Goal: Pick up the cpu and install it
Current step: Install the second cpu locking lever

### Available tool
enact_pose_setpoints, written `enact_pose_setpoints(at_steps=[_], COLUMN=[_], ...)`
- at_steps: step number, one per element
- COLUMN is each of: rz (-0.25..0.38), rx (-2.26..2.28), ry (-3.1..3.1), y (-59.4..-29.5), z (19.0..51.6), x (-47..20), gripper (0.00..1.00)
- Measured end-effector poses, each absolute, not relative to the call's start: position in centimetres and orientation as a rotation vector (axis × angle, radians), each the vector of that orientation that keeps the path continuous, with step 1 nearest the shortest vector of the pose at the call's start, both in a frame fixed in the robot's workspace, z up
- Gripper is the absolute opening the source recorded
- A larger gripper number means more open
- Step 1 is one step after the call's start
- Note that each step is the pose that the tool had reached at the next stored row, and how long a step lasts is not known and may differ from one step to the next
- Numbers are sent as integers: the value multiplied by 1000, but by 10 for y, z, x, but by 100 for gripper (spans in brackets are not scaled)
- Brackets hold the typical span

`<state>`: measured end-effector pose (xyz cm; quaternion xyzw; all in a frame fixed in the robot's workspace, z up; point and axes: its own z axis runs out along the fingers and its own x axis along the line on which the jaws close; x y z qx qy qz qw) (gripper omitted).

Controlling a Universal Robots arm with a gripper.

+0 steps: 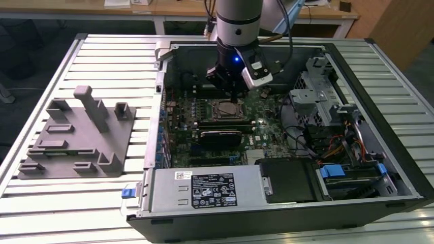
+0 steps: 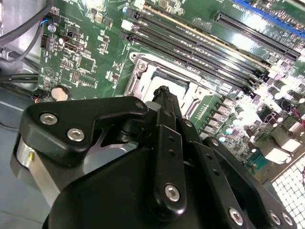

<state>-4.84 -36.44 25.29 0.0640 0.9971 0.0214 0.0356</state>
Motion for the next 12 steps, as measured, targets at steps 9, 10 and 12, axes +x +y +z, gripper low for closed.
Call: enact_pose_setpoints(at_steps=[9, 10, 12], rz=[78, 79, 80], rx=[196, 196, 196], ry=[3064, 3064, 3064], y=[-375, -376, -379], z=[253, 253, 253], x=[-48, -48, -48], gripper=[11, 11, 11])
